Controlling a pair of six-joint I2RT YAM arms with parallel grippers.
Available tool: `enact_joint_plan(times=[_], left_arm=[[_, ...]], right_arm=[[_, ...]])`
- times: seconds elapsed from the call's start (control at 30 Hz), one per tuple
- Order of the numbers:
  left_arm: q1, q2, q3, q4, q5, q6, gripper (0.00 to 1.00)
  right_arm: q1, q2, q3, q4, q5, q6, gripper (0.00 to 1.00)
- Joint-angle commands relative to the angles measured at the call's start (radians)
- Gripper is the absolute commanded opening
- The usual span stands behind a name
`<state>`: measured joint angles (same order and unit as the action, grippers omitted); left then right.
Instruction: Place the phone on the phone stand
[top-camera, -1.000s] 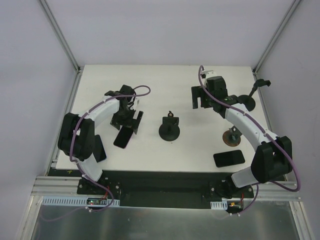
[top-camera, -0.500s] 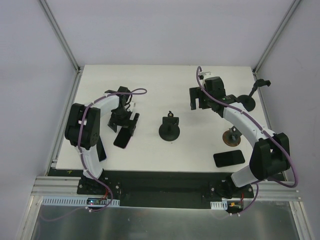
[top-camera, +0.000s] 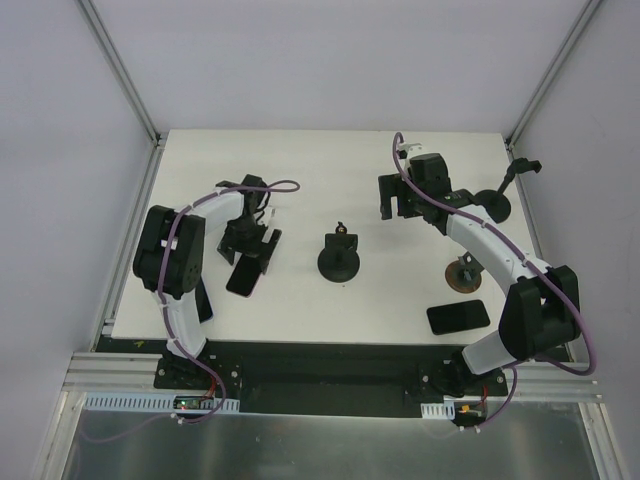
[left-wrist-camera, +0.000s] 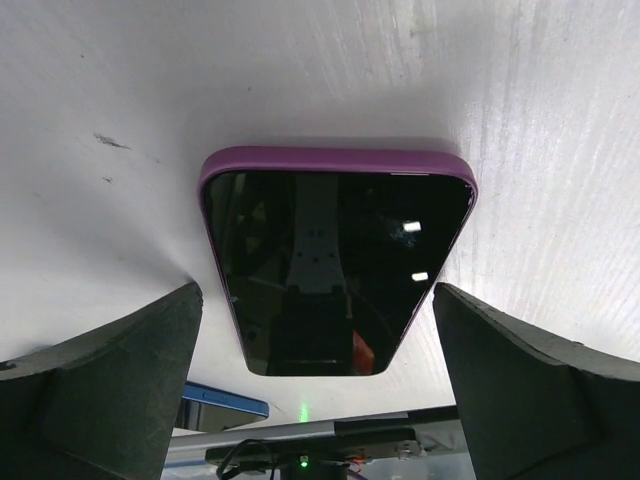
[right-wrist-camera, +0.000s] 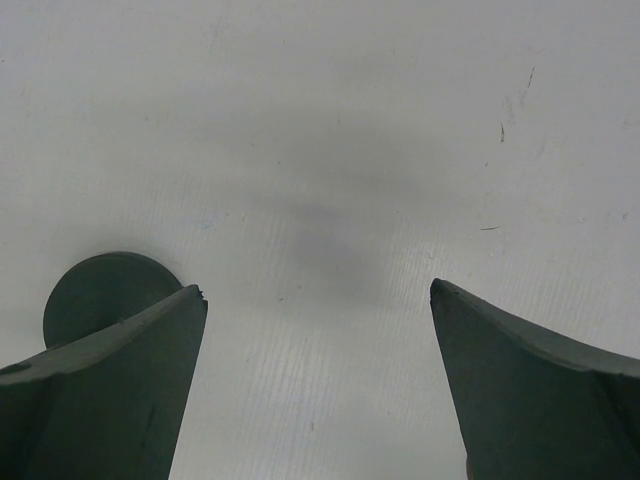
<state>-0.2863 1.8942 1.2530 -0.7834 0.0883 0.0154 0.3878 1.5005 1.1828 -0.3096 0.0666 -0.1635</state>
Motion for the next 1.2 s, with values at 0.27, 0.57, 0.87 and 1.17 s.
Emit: enact_joint_plan(times=[0.27, 0.57, 0.87, 1.17], left_arm=[[-0.068, 0.057, -0.021, -0.02, -0.045, -0.012, 0.63], [-0.077, 0.013, 0.006, -0.019, -0.055, -0.014, 0.09], [-0.08, -0.176, -0.013, 0.029, -0.125, -0.141, 0.0], [-0.076, -0.426, -0.073, 0.108, -0.2, -0.207, 0.0]], right_arm=[[-0.004, 0.01, 0.038, 0.023, 0.031, 0.027, 0.96], [-0.004, -0.012, 0.067, -0.026, 0.191, 0.104, 0.96], [0.016, -0.212, -0.031, 0.086, 0.088, 0.197, 0.96], [0.239, -0.335, -0.058, 0.21, 0.108, 0.188, 0.96]])
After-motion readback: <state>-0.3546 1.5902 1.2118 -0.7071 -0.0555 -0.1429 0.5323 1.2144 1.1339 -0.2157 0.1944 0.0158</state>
